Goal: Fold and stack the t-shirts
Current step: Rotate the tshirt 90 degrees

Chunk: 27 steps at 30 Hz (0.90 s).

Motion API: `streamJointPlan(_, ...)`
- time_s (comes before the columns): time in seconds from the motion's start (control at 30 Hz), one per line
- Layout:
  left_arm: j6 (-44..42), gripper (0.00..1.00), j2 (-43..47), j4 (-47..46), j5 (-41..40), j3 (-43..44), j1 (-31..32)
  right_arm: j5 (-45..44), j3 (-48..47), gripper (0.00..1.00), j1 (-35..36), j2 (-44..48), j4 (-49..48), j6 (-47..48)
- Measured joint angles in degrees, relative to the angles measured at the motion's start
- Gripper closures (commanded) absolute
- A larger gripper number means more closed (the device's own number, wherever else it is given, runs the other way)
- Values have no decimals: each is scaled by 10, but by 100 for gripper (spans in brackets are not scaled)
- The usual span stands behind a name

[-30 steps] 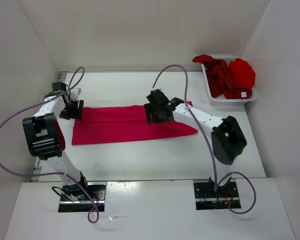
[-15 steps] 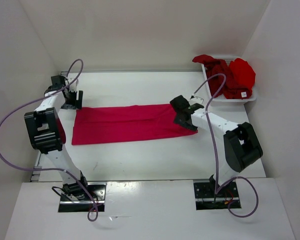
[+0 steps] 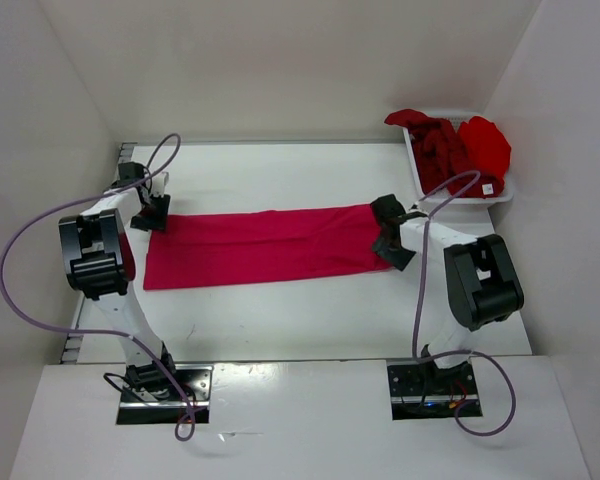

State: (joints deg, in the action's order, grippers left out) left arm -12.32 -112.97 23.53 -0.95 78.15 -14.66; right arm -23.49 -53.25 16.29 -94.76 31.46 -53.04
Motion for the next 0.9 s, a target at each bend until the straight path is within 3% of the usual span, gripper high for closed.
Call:
streamJointPlan(0.03,-1,50,0,-2,-1,-6,0,6,-5,45,1,-10,-6,2)
streamJointPlan(0.07,-3,52,1,-5,0,-9,0,16,-12,58,1,-15,-14,7)
streamJointPlan(0.13,-10,53,4,-11,-1,-16,1,28,-27,70,1,-28,-24,18)
streamJointPlan(0.17,-13,53,7,-15,-2,-20,1,35,-33,82,1,-34,-30,23)
streamJointPlan(0.27,-26,54,22,-27,-10,-45,2,51,-52,99,1,-48,-34,37)
streamJointPlan(0.47,-66,53,66,-32,-46,-104,1,69,-143,100,1,-117,-35,66)
streamJointPlan(0.7,-122,44,146,23,-38,-188,-12,58,-385,100,1,-283,-26,119)
streamJointPlan(0.9,-179,38,236,105,-2,-254,22,8,-637,84,10,-423,25,197)
